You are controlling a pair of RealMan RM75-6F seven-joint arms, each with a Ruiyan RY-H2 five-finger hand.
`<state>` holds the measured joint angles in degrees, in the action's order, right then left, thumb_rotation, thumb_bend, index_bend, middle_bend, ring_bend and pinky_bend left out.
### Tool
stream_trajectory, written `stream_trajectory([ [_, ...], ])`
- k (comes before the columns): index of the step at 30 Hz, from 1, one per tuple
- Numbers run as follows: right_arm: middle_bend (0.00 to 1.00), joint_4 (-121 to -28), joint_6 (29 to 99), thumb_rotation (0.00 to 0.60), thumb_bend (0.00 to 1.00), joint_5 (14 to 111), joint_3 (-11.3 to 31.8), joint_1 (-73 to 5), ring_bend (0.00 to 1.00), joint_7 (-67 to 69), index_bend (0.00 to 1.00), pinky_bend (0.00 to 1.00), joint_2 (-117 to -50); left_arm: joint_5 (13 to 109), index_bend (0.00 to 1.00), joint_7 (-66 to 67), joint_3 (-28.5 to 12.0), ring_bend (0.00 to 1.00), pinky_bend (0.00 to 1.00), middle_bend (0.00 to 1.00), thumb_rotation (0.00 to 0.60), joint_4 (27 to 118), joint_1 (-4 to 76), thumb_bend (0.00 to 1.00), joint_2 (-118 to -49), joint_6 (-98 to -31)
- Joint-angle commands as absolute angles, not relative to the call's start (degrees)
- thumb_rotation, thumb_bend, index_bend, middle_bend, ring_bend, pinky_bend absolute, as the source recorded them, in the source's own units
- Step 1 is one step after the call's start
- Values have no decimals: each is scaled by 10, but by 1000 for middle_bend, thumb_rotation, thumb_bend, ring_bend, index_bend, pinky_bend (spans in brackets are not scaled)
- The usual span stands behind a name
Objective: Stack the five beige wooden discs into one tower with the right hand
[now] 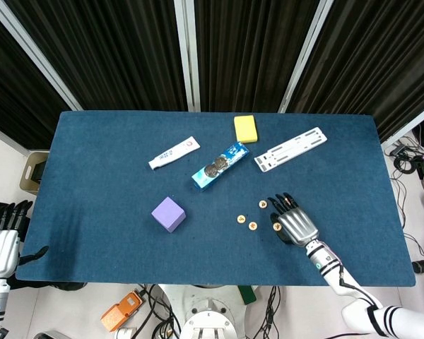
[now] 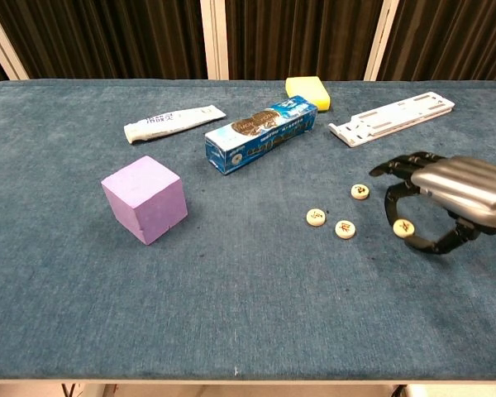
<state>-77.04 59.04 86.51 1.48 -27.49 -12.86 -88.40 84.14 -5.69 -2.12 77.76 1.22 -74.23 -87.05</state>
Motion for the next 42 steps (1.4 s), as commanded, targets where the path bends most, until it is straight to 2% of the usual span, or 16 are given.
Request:
stream_trajectory([
  [1, 141, -787, 591, 600, 530, 864, 27, -286, 31, -120, 560, 80, -877, 842, 89, -57, -22, 16, 0, 76, 600, 778, 12, 49, -742, -871],
  [7, 141, -810, 556, 600, 531, 844, 59, -328, 31, -149, 560, 81, -893, 842, 89, -56, -21, 16, 0, 76, 600, 777, 13, 49, -743, -869],
  [13, 141, -811, 516, 600, 530, 813, 71, -362, 31, -199, 553, 81, -922, 839, 89, -60, -21, 16, 0, 76, 600, 773, 11, 49, -744, -867],
  [42, 142, -798, 513, 600, 527, 764, 59, -392, 31, -243, 480, 81, -952, 834, 89, -80, -22, 15, 0, 76, 600, 749, 10, 49, -754, -857],
])
